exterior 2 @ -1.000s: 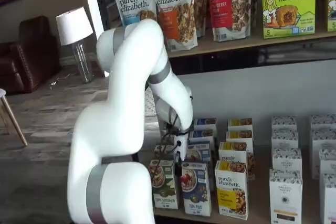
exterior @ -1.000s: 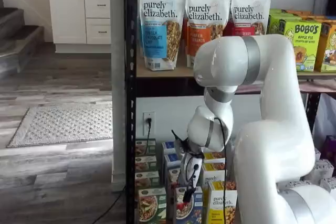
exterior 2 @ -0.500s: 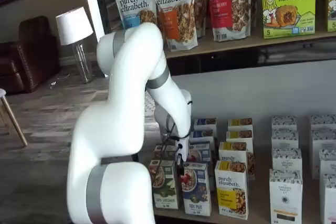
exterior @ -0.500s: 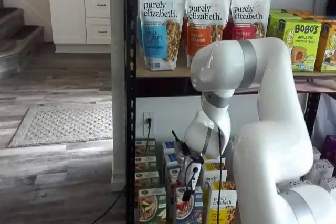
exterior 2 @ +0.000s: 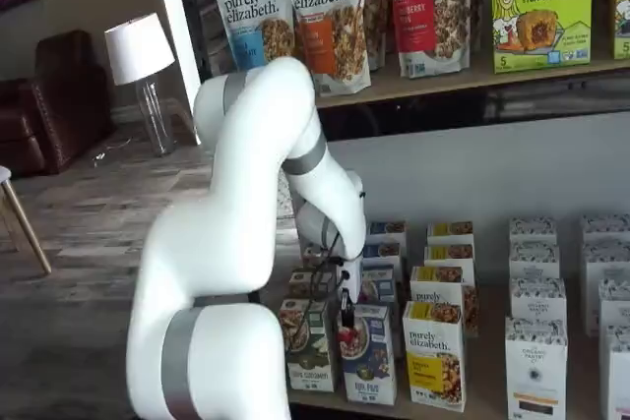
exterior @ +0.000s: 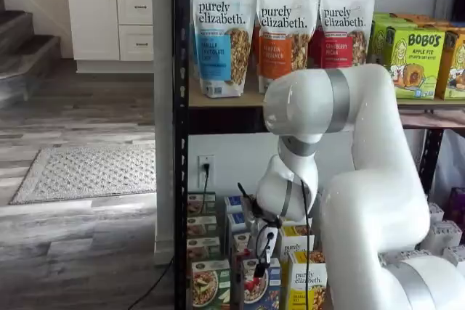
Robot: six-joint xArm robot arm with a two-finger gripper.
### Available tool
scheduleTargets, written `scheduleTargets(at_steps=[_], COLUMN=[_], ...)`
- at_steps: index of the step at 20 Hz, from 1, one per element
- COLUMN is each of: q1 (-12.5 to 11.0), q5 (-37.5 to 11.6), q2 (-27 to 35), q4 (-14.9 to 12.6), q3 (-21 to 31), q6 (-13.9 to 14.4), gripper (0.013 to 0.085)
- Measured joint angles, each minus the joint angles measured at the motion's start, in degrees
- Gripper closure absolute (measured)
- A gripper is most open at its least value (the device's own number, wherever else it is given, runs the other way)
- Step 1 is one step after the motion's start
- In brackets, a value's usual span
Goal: Pick up the blue and white box that is on the bottom shelf, the second box from the left
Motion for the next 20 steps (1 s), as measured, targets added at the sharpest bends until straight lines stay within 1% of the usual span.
scheduleTargets(at_steps=[3,7,11,17,20], q1=[-0.35,-0.76,-1.24,-1.46,-1.45], q5=[-0.13,0.26,1.71,3.54,5.09], q2=[1.87,4.33,6.55,8.89,9.92], q4=[-2.76,-5.66,-9.8,-13.97,-16.7], q3=[-2.07,-4.88,-7.64,-10.62,-12.16], q6=[2.18,4.43,7.81,11.43,13.94], gripper=[0.013,0.013,0.013,0.013,0.013])
